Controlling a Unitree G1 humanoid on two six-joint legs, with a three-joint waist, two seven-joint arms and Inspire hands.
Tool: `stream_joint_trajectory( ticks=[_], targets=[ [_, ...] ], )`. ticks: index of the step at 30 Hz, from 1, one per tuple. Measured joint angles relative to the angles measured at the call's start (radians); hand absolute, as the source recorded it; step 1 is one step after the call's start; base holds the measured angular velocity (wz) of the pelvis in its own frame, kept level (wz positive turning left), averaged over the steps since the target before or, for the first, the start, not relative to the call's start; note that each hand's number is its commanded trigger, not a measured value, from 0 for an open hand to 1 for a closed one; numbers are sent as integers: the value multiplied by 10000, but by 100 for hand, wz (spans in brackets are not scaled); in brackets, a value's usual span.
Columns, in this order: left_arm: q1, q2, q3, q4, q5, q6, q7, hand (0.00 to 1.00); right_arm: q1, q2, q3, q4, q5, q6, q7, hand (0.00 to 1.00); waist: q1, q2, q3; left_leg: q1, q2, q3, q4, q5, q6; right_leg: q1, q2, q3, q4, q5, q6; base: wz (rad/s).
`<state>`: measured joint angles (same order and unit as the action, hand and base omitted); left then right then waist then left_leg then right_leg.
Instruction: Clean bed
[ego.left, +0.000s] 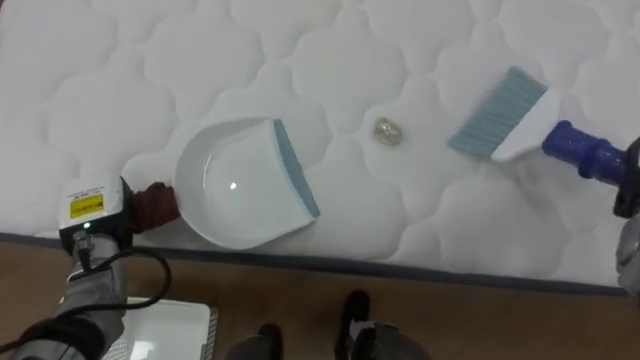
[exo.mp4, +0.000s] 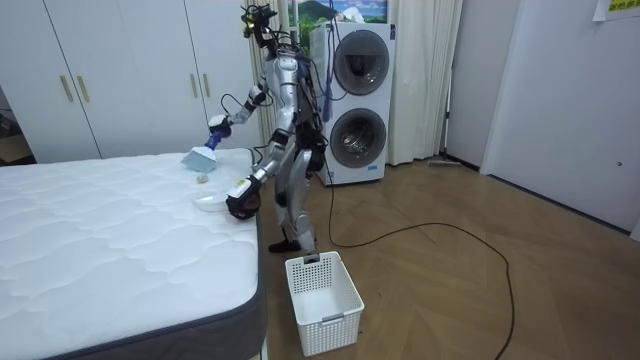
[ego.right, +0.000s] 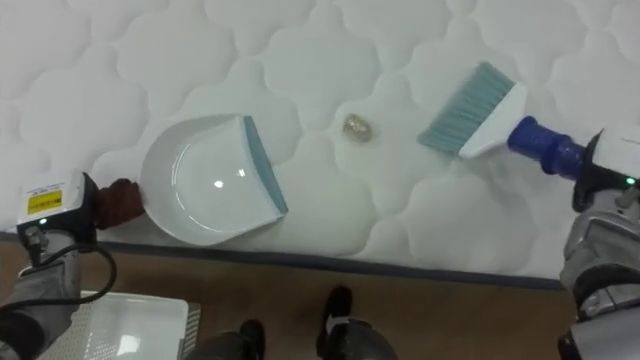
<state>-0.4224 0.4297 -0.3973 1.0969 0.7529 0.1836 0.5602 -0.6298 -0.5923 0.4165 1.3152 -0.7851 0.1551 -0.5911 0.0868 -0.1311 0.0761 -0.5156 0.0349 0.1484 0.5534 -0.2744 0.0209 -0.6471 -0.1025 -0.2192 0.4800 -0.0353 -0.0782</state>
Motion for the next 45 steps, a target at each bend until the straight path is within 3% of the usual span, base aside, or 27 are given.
stream_joint_trajectory(
  ticks=[5,10,14,19,32,37,42,45],
  targets=[
    [-21,209,7,-200,456,78,-9,100,-648,-54,465,-219,-2393,411,-10,100,52,-163,21,37,61,34,7,0,-1,22,-21,-41,9,-12,-15,-2],
    [-107,294,31,-218,442,152,-18,100,-887,-150,1577,-1120,-4041,971,197,100,237,-551,122,116,98,125,25,2,-12,100,2,-59,-28,-25,-52,-4],
    [-59,457,23,-552,431,142,-53,100,-888,-424,2341,-2492,-5090,1082,626,100,296,-720,109,-26,236,76,73,-12,-27,206,173,-234,-412,145,-90,4],
    [76,504,4,-788,427,106,-233,100,-872,-433,2782,-3702,-5580,1060,1426,100,338,-730,103,72,270,-34,2,-8,-31,458,264,-348,-692,244,-67,4],
    [522,668,21,-1338,-234,-151,-408,100,-393,-418,2834,-5450,-5940,968,2475,100,339,-747,80,97,292,-171,4,-6,-28,624,289,-585,-849,255,-53,2],
    [850,673,-1,-1354,-611,-320,-549,100,13,-203,2831,-5943,-5933,950,2889,100,309,-739,52,396,275,-141,-102,-6,-27,868,278,-576,-869,253,-51,-2],
    [1074,668,-109,-1359,-869,-321,-717,100,65,107,2832,-5984,-5906,846,3127,100,304,-737,-28,580,245,-112,-260,24,-64,979,272,-550,-874,251,-50,-1],
    [1134,660,-115,-1358,-945,-318,-790,100,65,183,2832,-6010,-5935,847,3189,100,310,-735,-30,576,246,-116,-250,36,-80,977,273,-555,-862,252,-52,0]
  ],
)
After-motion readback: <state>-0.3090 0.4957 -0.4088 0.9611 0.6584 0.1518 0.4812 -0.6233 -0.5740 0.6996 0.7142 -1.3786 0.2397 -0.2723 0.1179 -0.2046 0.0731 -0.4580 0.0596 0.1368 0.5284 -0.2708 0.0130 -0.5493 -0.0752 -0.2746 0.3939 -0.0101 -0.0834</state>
